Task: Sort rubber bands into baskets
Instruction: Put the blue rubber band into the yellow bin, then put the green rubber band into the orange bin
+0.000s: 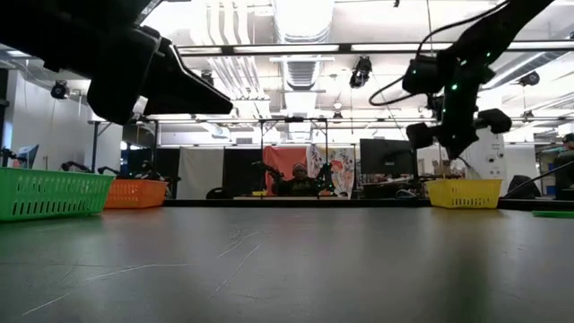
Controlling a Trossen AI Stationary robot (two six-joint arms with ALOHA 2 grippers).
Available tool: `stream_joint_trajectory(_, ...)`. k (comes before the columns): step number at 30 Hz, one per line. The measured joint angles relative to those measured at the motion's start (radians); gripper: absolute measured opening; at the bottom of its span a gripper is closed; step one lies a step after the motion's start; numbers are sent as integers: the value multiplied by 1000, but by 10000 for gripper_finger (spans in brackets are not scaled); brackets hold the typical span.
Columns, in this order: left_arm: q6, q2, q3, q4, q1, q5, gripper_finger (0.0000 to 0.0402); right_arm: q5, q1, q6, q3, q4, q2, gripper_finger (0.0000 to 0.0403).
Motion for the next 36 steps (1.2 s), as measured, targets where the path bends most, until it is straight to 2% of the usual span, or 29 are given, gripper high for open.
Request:
stream_joint_trajectory(2, 0, 0, -5, 3, 0, 0, 130, 17, 4, 13, 0, 48, 31, 9)
stream_joint_trajectory(4, 0, 0, -12, -1, 1, -1, 130, -11, -3, 30, -7, 74, 69, 9)
stream_joint_trajectory(14, 3, 0, -18, 1, 1, -1, 130, 39, -10, 198, -24, 74, 223, 17)
stream_joint_trajectory(24, 10, 0, -19, 1, 1, -1, 130, 40, -10, 192, -24, 73, 265, 98)
stream_joint_trajectory(30, 11, 0, -19, 1, 1, -1, 130, 42, 36, 0, 23, 72, 167, 141)
stream_joint_trajectory(36, 26, 0, -19, 1, 6, 14, 130, -56, 210, -243, 51, 70, -19, 161)
